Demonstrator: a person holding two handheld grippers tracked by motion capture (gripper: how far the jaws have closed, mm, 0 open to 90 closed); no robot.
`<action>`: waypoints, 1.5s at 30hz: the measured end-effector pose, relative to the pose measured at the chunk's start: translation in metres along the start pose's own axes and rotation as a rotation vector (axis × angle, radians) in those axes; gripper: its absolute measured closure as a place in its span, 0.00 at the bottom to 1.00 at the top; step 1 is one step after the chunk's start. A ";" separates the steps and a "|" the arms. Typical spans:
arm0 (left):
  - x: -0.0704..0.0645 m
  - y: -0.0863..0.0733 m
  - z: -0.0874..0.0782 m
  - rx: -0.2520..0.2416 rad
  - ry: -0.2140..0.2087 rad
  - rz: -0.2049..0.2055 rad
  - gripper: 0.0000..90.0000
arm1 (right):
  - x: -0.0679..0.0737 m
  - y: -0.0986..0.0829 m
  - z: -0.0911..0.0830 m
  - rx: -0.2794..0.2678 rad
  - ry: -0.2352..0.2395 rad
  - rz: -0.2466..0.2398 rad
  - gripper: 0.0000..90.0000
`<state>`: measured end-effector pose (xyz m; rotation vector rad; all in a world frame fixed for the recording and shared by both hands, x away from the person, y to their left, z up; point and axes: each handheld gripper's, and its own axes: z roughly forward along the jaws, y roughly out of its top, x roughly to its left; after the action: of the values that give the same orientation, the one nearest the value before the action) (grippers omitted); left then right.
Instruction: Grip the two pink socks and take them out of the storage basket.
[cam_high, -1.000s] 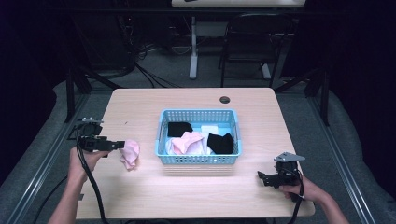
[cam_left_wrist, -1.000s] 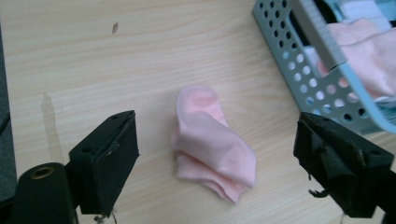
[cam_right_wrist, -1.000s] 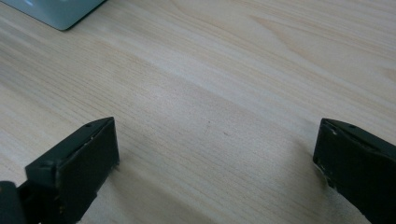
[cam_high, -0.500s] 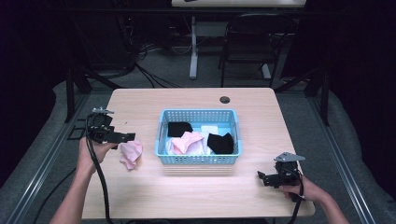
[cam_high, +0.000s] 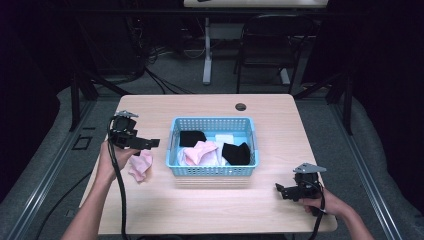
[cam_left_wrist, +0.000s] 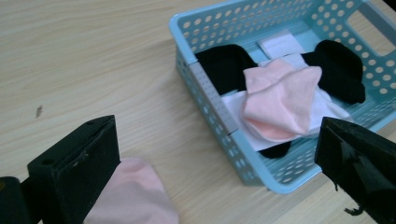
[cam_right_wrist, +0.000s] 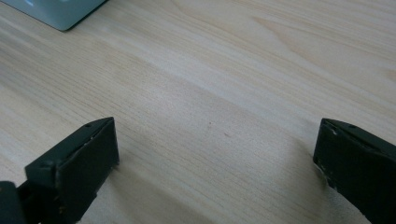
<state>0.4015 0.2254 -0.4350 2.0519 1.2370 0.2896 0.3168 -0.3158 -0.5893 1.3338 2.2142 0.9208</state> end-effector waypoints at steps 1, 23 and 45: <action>-0.003 0.002 0.002 -0.001 -0.006 0.006 0.00 | 0.000 0.000 0.000 0.000 0.000 0.000 0.00; -0.062 0.022 0.074 0.095 -0.094 0.115 0.02 | 0.000 0.000 0.000 0.000 0.003 -0.001 0.00; -0.083 0.020 0.145 0.285 -0.055 0.137 0.18 | 0.000 -0.001 -0.001 0.000 0.010 -0.007 0.00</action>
<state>0.4477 0.0834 -0.5125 2.3772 1.1598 0.1236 0.3161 -0.3166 -0.5892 1.3231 2.2250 0.9268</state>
